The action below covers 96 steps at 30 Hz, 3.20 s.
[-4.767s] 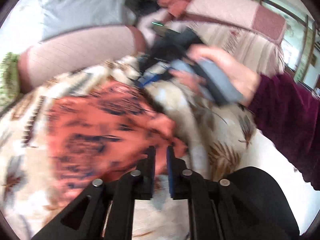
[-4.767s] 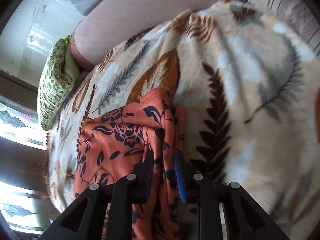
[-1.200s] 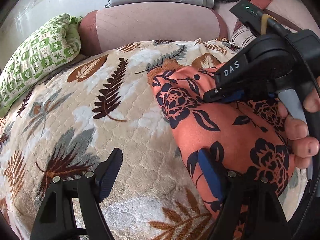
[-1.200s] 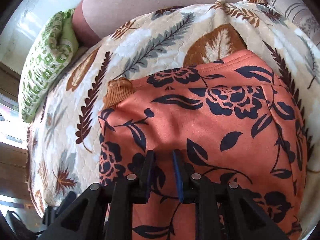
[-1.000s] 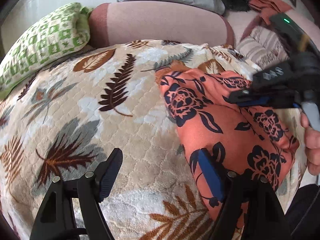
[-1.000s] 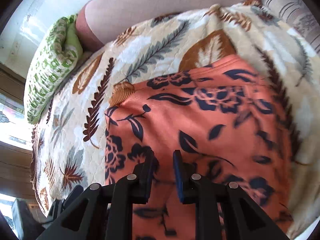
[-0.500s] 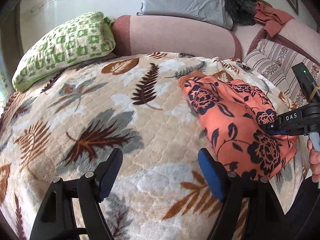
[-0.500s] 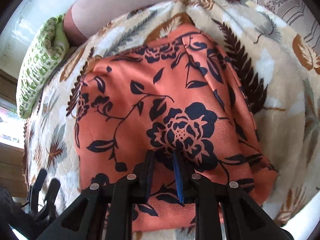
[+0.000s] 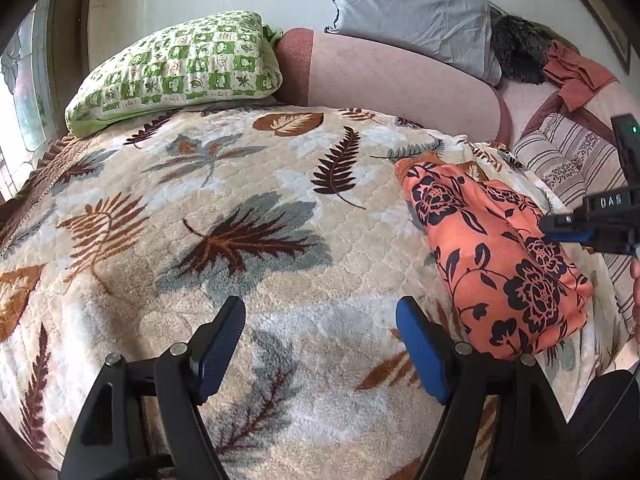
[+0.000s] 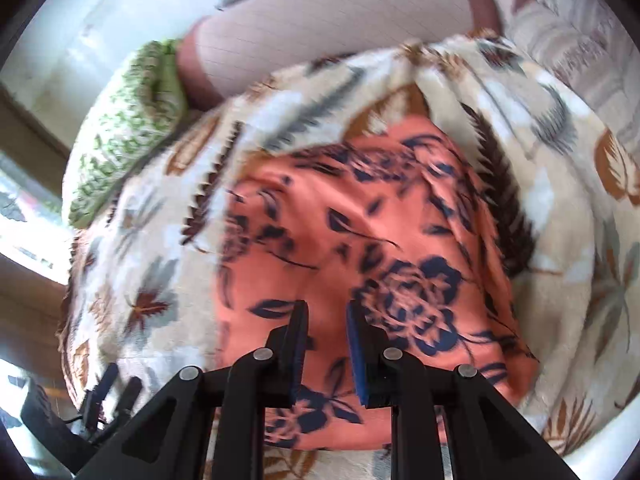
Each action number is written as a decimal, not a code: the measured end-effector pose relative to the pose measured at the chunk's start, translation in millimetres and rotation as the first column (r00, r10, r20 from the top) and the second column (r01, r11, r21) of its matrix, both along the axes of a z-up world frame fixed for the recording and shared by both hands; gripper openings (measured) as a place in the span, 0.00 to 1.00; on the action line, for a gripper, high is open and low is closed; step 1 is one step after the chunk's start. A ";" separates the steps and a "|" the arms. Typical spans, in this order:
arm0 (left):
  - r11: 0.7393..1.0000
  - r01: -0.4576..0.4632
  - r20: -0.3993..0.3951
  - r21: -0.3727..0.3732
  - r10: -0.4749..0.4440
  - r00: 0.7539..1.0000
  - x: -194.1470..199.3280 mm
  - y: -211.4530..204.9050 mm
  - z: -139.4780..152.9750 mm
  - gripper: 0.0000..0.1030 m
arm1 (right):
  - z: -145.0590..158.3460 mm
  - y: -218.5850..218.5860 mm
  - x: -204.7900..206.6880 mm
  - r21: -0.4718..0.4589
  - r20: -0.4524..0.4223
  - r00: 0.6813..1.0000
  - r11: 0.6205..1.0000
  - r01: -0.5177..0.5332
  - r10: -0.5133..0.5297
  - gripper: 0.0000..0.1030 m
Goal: Fold small clothes
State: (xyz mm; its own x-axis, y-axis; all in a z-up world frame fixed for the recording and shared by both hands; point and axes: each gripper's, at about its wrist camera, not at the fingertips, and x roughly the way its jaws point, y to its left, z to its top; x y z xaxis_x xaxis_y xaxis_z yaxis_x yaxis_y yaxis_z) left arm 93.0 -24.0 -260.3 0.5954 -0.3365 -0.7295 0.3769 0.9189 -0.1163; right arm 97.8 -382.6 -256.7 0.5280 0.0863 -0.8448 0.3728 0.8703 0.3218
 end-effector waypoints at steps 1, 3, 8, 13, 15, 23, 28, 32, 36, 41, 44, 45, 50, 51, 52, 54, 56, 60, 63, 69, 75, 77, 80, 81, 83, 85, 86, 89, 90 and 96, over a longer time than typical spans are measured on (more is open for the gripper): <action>1.000 -0.001 -0.009 0.000 0.001 1.000 -1.3 -0.7 -1.6 0.76 | -1.2 3.2 1.7 0.003 0.007 1.000 1.000 -0.012 0.012 0.22; 1.000 -0.010 -0.018 0.008 0.010 1.000 -3.2 -1.9 -4.2 0.76 | -11.8 7.6 4.1 0.011 0.003 1.000 0.999 -0.031 0.031 0.22; 0.999 -0.021 -0.023 0.037 0.022 1.000 -7.4 -7.2 -9.6 0.76 | -52.6 8.0 -0.7 0.056 -0.014 0.997 0.995 -0.081 0.082 0.23; 0.999 -0.016 -0.026 0.048 0.017 1.000 -14.4 -11.6 -11.9 0.76 | -36.9 -11.8 -18.3 0.100 0.012 0.998 0.993 -0.067 0.066 0.23; 0.998 -0.006 -0.016 0.067 0.007 1.000 -18.2 -14.3 -12.9 0.76 | -22.2 -23.6 -31.1 0.079 0.070 0.997 0.996 -0.045 0.039 0.23; 0.994 -0.010 -0.018 0.106 0.012 1.000 -22.7 -19.3 -19.9 0.76 | -28.5 -65.0 -62.7 0.160 0.143 0.988 0.986 0.039 -0.063 0.25; 0.992 -0.019 -0.027 0.121 0.022 0.999 -23.5 -21.7 -25.1 0.76 | -68.2 -66.4 -65.7 0.195 0.198 0.980 0.981 -0.003 -0.036 0.24; 0.985 -0.011 -0.031 0.170 0.016 0.999 -23.1 -28.5 -31.7 0.76 | -59.9 -77.8 -66.4 0.246 0.217 0.975 0.969 -0.010 -0.045 0.24; 0.985 -0.017 -0.033 0.174 0.023 0.999 -20.2 -29.7 -31.8 0.76 | -56.0 -108.2 -77.7 0.403 0.323 0.932 0.915 0.018 -0.161 0.29; 0.987 -0.040 -0.019 0.154 0.044 0.999 -9.8 -32.2 -18.7 0.76 | -56.9 -147.1 -97.3 0.481 0.360 0.879 0.869 0.111 -0.312 0.75; 0.990 -0.038 0.011 0.139 0.037 0.999 0.6 -44.7 -1.7 0.76 | -60.3 -160.3 -99.9 0.503 0.361 0.872 0.856 0.118 -0.332 0.75; 0.990 -0.031 0.028 0.140 0.027 0.999 3.9 -51.2 4.7 0.76 | -61.9 -160.4 -99.8 0.509 0.361 0.872 0.853 0.114 -0.331 0.75; 0.993 0.002 0.091 0.115 -0.013 0.996 20.5 -85.7 32.7 0.76 | -61.4 -165.9 -108.3 0.527 0.382 0.861 0.844 0.096 -0.336 0.75; 0.995 0.004 0.097 0.100 -0.014 0.995 23.2 -92.3 36.6 0.76 | -62.5 -166.4 -109.8 0.533 0.389 0.859 0.842 0.086 -0.334 0.75; 0.996 0.006 0.102 0.090 -0.015 0.995 25.7 -98.6 39.5 0.76 | -60.6 -165.5 -109.7 0.534 0.392 0.858 0.842 0.082 -0.332 0.75; 0.997 0.011 0.110 0.073 -0.019 0.994 29.0 -109.9 43.1 0.76 | -58.6 -163.7 -111.2 0.522 0.397 0.859 0.849 0.078 -0.323 0.75; 0.997 0.009 0.125 0.079 -0.019 0.992 29.9 -119.9 43.3 0.76 | -55.2 -159.1 -108.1 0.511 0.406 0.860 0.857 0.066 -0.309 0.75; 0.997 0.013 0.123 0.070 -0.022 0.992 34.0 -132.4 37.4 0.76 | -48.2 -143.7 -100.0 0.464 0.433 0.872 0.886 0.003 -0.230 0.73; 0.996 0.019 0.130 0.082 -0.030 0.991 34.5 -138.8 30.3 0.76 | -46.6 -126.3 -92.4 0.380 0.426 0.897 0.923 -0.055 -0.122 0.43; 0.996 0.037 0.106 0.085 -0.046 0.993 41.8 -144.1 21.7 0.76 | -56.0 -105.0 -74.0 0.323 0.362 0.932 0.941 -0.098 -0.027 0.29; 0.997 0.025 0.097 0.078 -0.032 0.995 52.4 -142.1 16.9 0.76 | -72.7 -98.5 -59.6 0.305 0.266 0.964 0.949 -0.076 -0.009 0.29; 0.996 0.024 0.096 0.081 -0.032 0.995 54.6 -142.0 13.7 0.76 | -76.8 -100.0 -59.1 0.314 0.258 0.966 0.947 -0.074 -0.010 0.27; 0.996 0.029 0.087 0.083 -0.037 0.996 57.4 -142.5 7.6 0.76 | -79.4 -100.7 -59.9 0.313 0.256 0.967 0.947 -0.075 -0.008 0.27; 0.996 0.033 0.080 0.087 -0.040 0.996 58.5 -143.3 6.2 0.76 | -79.4 -100.2 -60.1 0.311 0.256 0.967 0.947 -0.077 -0.005 0.27; 0.995 0.047 0.078 0.084 -0.054 0.996 58.3 -144.5 5.2 0.76 | -76.7 -100.1 -62.0 0.306 0.263 0.965 0.949 -0.081 -0.003 0.28; 0.994 0.055 0.088 0.096 -0.064 0.994 57.1 -145.8 5.0 0.76 | -73.4 -102.2 -64.1 0.320 0.279 0.960 0.944 -0.078 -0.015 0.30; 0.994 0.059 0.085 0.095 -0.067 0.994 57.4 -145.9 4.7 0.76 | -72.0 -103.6 -65.8 0.325 0.286 0.958 0.943 -0.075 -0.023 0.30; 0.995 0.062 0.073 0.082 -0.068 0.995 59.0 -145.7 3.8 0.76 | -64.2 -111.7 -72.8 0.327 0.327 0.943 0.944 -0.050 -0.063 0.30; 0.995 0.064 0.071 0.083 -0.070 0.995 59.8 -145.7 3.4 0.76 | -61.4 -115.1 -74.7 0.330 0.336 0.939 0.943 -0.041 -0.076 0.31; 0.995 0.067 0.067 0.080 -0.073 0.995 63.7 -145.9 3.0 0.76 | -56.4 -132.5 -86.3 0.362 0.364 0.914 0.931 0.038 -0.179 0.72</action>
State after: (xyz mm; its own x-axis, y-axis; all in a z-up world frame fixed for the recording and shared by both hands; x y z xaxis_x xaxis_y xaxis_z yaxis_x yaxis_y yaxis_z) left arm 156.7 -169.8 -257.3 0.6229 -0.3230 -0.7125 0.4453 0.8952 -0.0165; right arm 11.5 -515.1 -313.1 0.8269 0.2536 -0.5019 0.2444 0.6418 0.7269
